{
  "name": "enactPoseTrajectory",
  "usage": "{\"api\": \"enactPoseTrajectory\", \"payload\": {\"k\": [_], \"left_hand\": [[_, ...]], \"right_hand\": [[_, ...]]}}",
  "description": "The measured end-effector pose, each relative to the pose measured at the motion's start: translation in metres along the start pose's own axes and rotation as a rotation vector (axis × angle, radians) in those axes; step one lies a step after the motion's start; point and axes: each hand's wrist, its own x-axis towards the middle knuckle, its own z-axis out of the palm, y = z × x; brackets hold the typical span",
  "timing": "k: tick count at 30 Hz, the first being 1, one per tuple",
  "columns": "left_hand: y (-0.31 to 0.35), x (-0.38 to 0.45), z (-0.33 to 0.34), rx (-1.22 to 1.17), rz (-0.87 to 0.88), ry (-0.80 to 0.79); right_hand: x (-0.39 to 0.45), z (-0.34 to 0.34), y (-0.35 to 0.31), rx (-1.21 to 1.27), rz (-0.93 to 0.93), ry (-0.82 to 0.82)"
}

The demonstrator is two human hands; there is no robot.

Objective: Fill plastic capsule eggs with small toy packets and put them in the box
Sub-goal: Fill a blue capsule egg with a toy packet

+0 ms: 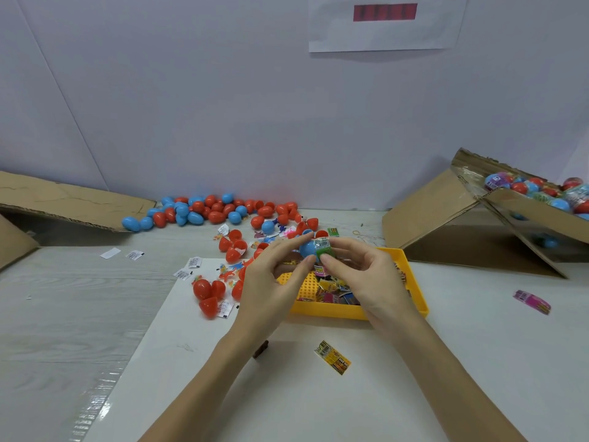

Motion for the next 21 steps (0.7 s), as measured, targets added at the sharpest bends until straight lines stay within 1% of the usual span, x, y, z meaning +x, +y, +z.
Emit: {"api": "enactPoseTrajectory", "payload": {"k": [2, 5, 7, 9, 12, 16, 21], "left_hand": [[-0.002, 0.000, 0.000, 0.130, 0.104, -0.039], [-0.004, 0.001, -0.002, 0.261, 0.210, 0.007], [-0.003, 0.002, -0.004, 0.305, 0.264, 0.042], [-0.002, 0.003, -0.005, 0.299, 0.292, 0.027], [-0.002, 0.000, -0.003, 0.289, 0.307, -0.022], [-0.005, 0.000, -0.004, 0.299, 0.265, -0.008], [-0.008, 0.002, -0.005, 0.325, 0.357, -0.014]], "right_hand": [[-0.001, 0.000, 0.000, 0.100, 0.049, -0.016], [-0.001, 0.002, -0.004, 0.324, 0.160, -0.080], [0.000, 0.004, -0.005, 0.500, 0.255, -0.121], [0.001, 0.005, -0.005, 0.598, 0.321, -0.158], [0.001, 0.005, -0.006, 0.656, 0.379, -0.183], [0.001, 0.004, -0.008, 0.673, 0.396, -0.197], [0.000, 0.003, -0.011, 0.667, 0.403, -0.194]]}}
